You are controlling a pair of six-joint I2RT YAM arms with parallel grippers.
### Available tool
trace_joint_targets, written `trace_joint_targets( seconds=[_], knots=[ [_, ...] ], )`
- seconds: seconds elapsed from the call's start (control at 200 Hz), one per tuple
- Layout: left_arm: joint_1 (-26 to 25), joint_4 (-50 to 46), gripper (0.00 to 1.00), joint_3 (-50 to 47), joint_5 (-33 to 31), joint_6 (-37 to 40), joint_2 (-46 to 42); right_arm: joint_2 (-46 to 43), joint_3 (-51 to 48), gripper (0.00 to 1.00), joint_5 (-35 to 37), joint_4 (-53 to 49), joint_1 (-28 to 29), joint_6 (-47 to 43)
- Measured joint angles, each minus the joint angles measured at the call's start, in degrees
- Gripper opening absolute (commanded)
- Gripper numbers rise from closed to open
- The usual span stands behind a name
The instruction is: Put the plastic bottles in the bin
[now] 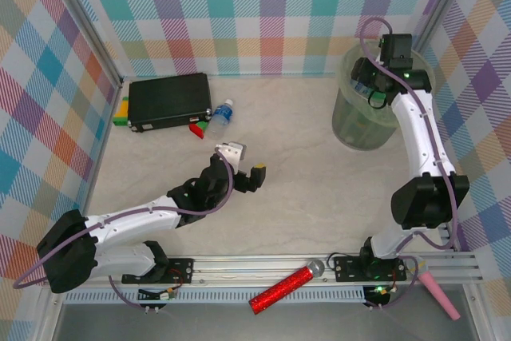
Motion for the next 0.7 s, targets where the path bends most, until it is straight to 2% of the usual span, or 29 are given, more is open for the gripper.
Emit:
trace_joint_targets(
  seconds=[0.15, 0.26, 0.38, 0.515, 0.7],
  knots=[
    [0.0, 0.0, 1.0, 0.0, 0.02, -0.02, 0.0, 3.1, 2.78, 0.57, -0.68, -1.14, 0.0, -0.7],
    [0.0, -0.02, 1.0, 0.0, 0.02, -0.02, 0.0, 4.37, 3.76, 0.61, -1.31, -1.11, 0.02, -1.11],
    [0.0, 0.0, 1.0, 0.0, 0.0, -0.02, 0.0, 5.77, 5.68, 0.7, -1.25, -2.1, 0.59, -2.23],
    [0.0, 0.0, 1.0, 0.0, 0.0, -0.02, 0.0, 6.51, 7.52, 0.84, -1.29, -4.28, 2.1, -3.72],
    [0.0, 0.0, 1.0, 0.0, 0.02, -0.02, 0.0, 6.51, 11.17, 0.85, -1.27, -7.76, 2.73, -4.42]
  ],
)
